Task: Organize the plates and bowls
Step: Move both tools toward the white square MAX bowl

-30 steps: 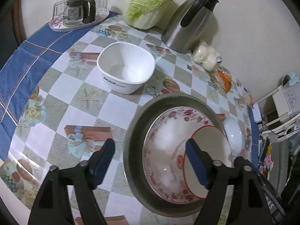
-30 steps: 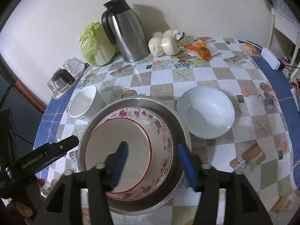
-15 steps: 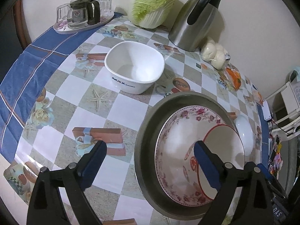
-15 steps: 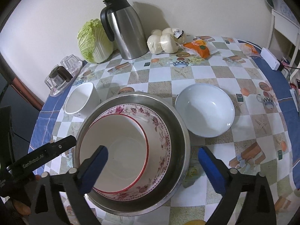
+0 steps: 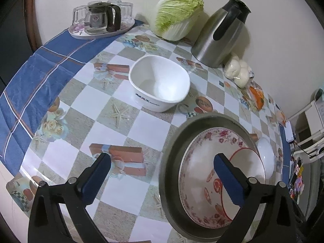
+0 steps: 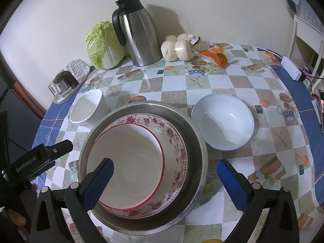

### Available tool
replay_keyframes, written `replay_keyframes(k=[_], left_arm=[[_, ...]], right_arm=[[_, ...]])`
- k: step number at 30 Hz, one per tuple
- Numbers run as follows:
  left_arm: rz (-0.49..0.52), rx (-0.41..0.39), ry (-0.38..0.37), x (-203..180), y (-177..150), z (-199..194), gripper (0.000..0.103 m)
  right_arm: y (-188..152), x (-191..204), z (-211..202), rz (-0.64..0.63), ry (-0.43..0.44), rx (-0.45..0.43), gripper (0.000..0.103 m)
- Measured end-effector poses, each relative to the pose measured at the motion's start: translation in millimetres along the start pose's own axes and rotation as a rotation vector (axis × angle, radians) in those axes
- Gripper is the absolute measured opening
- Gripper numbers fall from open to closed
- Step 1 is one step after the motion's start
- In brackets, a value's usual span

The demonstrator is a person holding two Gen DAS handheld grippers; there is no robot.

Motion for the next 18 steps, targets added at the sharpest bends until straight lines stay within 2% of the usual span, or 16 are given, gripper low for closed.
replay_keyframes(k=[7,13,18], left_arm=[[-0.020,-0.066,-0.018,10,15,-12,0.101],[-0.036,-0.160,-0.022,20,39,-25,0.101],[-0.024,-0.168,-0.054,23,53,-24,0.101]], right_arm=[[4,4,-6,0.015,0.004,-0.037,0.103],[12,15,-17,0.012,0.017,-0.090,0.103],[17,25,-18,0.023,0.031,-0.091,0.103]])
Point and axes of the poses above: each gripper's, at about its wrist camera, not at the fingertips, and z roughly the way its jaws point, x to its left, y to its top, the point moved 10 cm from there along z, roughly the way its jaws point, and after that the axes turned 8 degrees about x, right-handed, at the moved point
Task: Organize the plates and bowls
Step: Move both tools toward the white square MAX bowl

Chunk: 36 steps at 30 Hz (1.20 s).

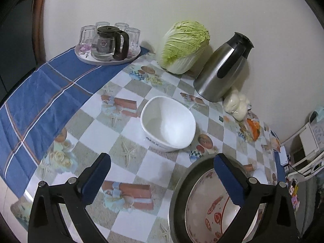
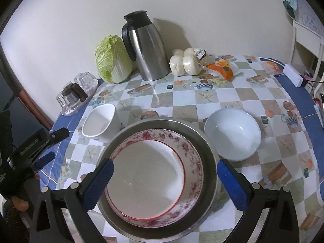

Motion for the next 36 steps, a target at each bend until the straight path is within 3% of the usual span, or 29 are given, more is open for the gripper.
replay_keyframes(k=[5,11,18,25,31,36], left_arm=[[0.048,-0.008,-0.004,0,8,-2,0.101],[0.048,-0.052,0.085,14,16,-6,0.101],[-0.026,-0.071,0.088,38,28,-3,0.101],[-0.067,-0.019,0.039,46,30,19,0.101],[-0.067,0.008,0.019,47,33,34,0.089],[-0.078,0.022,0.008,51,39,44,0.088]], right_arm=[[3,12,4,-0.001,-0.001,0.019,0.103],[16,35,1,-0.028,-0.011,0.033,0.103],[48,71,-16,-0.047,0.017,0.024,0.103],[77,99,-24,-0.043,0.027,0.019,0.103],[96,116,-13,-0.080,-0.033,0.025,0.102],[104,129,4,-0.106,-0.080,0.044,0.088]])
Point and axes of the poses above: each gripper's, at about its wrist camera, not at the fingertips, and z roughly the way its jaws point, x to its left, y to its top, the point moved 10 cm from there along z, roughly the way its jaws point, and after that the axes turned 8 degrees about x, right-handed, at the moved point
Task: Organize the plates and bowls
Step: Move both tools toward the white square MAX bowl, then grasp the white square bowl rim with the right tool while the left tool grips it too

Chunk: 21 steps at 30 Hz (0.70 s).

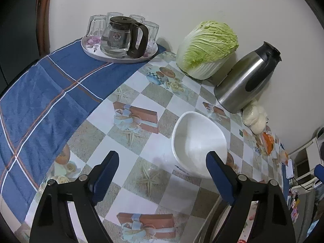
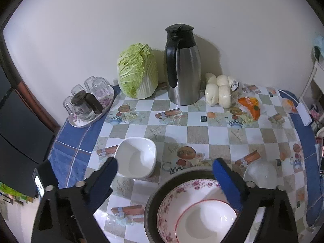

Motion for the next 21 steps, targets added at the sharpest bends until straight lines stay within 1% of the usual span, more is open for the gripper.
replay_keyframes(k=[2,3,5,7,8,10,12,14,15,17,18,19,21], left_arm=[[0.000,0.000,0.000,1,4,4,0.088],[0.000,0.001,-0.003,1,5,5,0.088],[0.002,0.003,-0.022,0,8,8,0.087],[0.008,0.007,-0.023,0,10,12,0.081],[0.013,0.012,-0.018,1,10,15,0.073],[0.018,0.021,-0.014,2,11,21,0.072],[0.011,0.038,-0.027,4,11,27,0.070],[0.007,0.045,-0.029,5,10,32,0.069],[0.007,0.048,-0.030,6,11,34,0.069],[0.005,0.055,-0.045,5,11,37,0.069],[0.003,0.058,-0.054,5,11,39,0.069],[0.003,0.061,-0.057,4,11,40,0.068],[0.009,0.066,-0.059,2,12,43,0.064]], right_arm=[[2,6,10,-0.010,-0.005,0.020,0.086],[4,8,16,-0.007,-0.008,0.032,0.082],[5,9,26,0.013,-0.009,0.053,0.078],[6,11,38,0.040,0.002,0.073,0.073],[6,12,42,0.046,0.003,0.079,0.072],[5,14,55,0.050,0.001,0.096,0.070],[3,15,66,0.048,-0.007,0.110,0.069],[-1,15,79,0.056,-0.008,0.131,0.064],[-2,15,84,0.059,-0.007,0.138,0.060],[-7,14,98,0.070,-0.011,0.163,0.057],[-9,14,104,0.075,-0.010,0.174,0.054],[-12,14,112,0.080,-0.006,0.188,0.048],[-16,15,123,0.082,0.000,0.207,0.041]])
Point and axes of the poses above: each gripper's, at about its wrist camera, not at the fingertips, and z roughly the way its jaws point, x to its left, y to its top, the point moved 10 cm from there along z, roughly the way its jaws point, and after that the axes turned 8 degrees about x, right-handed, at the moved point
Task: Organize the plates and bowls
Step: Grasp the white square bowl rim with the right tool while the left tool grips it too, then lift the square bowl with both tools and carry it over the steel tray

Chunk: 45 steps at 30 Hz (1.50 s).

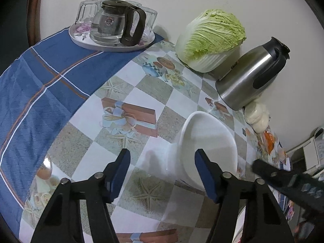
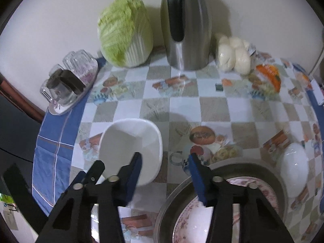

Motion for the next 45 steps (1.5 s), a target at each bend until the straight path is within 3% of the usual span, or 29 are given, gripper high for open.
replay_keyframes(k=[10,20,23,28,32,45], left_arm=[[0.013,0.044,0.003,-6,-2,20,0.051],[-0.008,0.076,0.000,-6,-5,39,0.051],[-0.036,0.100,-0.002,-1,-7,47,0.055],[-0.017,0.077,0.023,0,-6,47,0.050],[-0.038,0.099,-0.098,-8,-9,48,0.025],[-0.019,0.117,-0.106,-20,-20,30,0.023]], right_arm=[[-2,7,41,-0.024,-0.010,0.045,0.015],[-1,6,70,-0.004,-0.013,0.083,0.013],[1,5,76,0.006,-0.010,0.092,0.013],[-1,5,83,0.018,-0.012,0.108,0.013],[-4,8,83,0.005,-0.013,0.116,0.013],[-11,6,62,0.025,0.011,0.115,0.013]])
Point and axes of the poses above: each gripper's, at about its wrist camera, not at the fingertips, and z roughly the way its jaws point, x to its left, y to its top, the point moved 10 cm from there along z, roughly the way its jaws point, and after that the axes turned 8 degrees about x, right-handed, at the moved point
